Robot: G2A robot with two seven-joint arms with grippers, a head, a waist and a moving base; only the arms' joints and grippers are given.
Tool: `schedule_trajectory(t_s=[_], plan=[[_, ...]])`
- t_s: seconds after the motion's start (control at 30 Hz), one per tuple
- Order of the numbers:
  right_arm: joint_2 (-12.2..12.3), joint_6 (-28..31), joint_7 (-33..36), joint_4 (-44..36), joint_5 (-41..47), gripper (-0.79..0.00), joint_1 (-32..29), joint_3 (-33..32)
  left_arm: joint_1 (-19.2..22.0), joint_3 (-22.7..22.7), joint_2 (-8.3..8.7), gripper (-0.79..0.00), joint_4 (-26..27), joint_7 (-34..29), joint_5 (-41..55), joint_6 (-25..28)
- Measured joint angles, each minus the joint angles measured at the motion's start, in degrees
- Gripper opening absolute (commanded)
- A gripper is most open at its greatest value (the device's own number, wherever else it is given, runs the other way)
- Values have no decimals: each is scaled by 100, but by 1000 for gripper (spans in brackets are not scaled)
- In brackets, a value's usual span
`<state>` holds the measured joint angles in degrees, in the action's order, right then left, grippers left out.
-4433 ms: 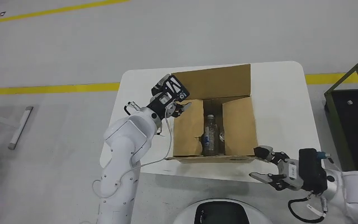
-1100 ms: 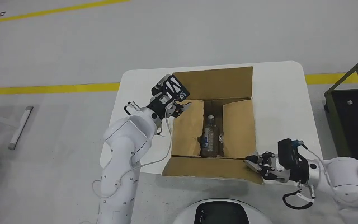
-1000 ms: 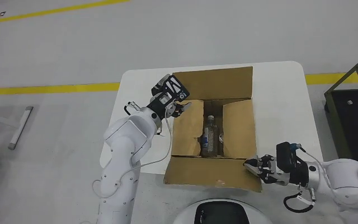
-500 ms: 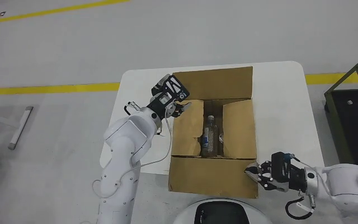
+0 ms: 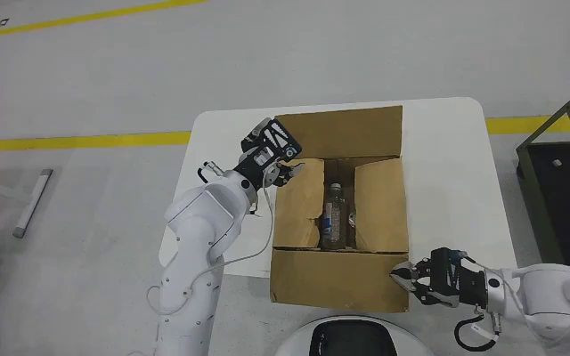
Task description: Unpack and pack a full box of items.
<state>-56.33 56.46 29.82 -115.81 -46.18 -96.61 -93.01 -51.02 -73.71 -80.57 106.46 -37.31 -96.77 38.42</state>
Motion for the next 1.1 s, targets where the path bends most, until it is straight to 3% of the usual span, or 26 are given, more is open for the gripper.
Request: schedule_trajectory(t_s=[0.33, 0.53, 0.73, 1.1], plan=[[33, -176, -345, -65, 25, -785, -54, -62, 0, 0, 0, 0, 0, 0, 0, 0], [38, -665, -832, -154, 299, -785, -222, -578, 0, 0, 0, 0, 0, 0, 0, 0], [-19, -1689, -1572, -158, 175, -785, -418, -1151, 0, 0, 0, 0, 0, 0, 0, 0], [-163, -3242, -2517, -269, -43, -785, -679, -1131, -143, 64, 33, 0, 10, 251, 91, -190]])
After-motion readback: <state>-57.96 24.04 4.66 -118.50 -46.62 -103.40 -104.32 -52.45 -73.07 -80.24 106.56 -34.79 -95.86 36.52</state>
